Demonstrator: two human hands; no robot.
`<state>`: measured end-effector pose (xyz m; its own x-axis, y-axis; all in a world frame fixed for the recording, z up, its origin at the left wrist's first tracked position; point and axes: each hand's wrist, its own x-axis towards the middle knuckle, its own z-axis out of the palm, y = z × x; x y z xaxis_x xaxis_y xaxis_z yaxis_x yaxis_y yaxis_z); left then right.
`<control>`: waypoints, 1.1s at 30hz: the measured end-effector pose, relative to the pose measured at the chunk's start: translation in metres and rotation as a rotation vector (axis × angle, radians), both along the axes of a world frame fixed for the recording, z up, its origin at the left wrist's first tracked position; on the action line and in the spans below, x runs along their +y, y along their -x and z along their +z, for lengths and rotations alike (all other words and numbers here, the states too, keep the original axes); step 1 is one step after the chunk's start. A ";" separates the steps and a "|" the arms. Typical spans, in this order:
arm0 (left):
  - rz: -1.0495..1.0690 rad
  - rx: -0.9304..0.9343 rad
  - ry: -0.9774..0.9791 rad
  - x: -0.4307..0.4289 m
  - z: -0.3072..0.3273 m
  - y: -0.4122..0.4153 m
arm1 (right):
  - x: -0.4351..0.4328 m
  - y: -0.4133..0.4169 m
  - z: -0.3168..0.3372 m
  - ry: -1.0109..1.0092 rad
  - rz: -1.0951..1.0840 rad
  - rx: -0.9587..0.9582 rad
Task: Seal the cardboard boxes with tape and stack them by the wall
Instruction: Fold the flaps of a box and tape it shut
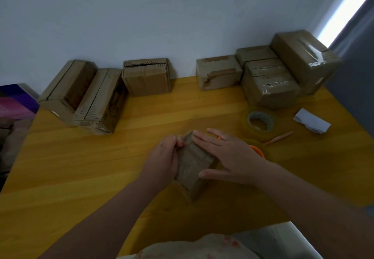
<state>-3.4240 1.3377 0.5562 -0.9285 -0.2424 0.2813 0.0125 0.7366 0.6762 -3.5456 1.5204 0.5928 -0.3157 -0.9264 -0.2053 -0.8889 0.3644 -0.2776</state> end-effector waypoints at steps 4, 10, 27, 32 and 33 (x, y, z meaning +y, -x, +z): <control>0.005 -0.026 0.011 0.000 0.000 -0.001 | 0.018 -0.003 -0.007 0.143 -0.055 0.032; 0.024 -0.056 0.066 0.005 0.007 -0.003 | 0.037 -0.006 -0.018 0.496 -0.064 0.185; 0.096 -0.567 0.072 -0.003 0.060 0.034 | 0.035 -0.004 -0.056 -0.237 -0.737 -0.007; -0.027 -0.632 -0.176 -0.048 0.061 0.026 | 0.033 -0.004 -0.051 -0.117 -0.745 -0.033; -0.072 -0.653 -0.223 -0.056 0.060 0.024 | 0.033 0.000 -0.047 -0.050 -0.767 -0.051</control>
<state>-3.4478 1.2821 0.6159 -0.9066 -0.1605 -0.3902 -0.4048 0.5917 0.6971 -3.5457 1.5536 0.5454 -0.8548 -0.4412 -0.2731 -0.3688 0.8869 -0.2783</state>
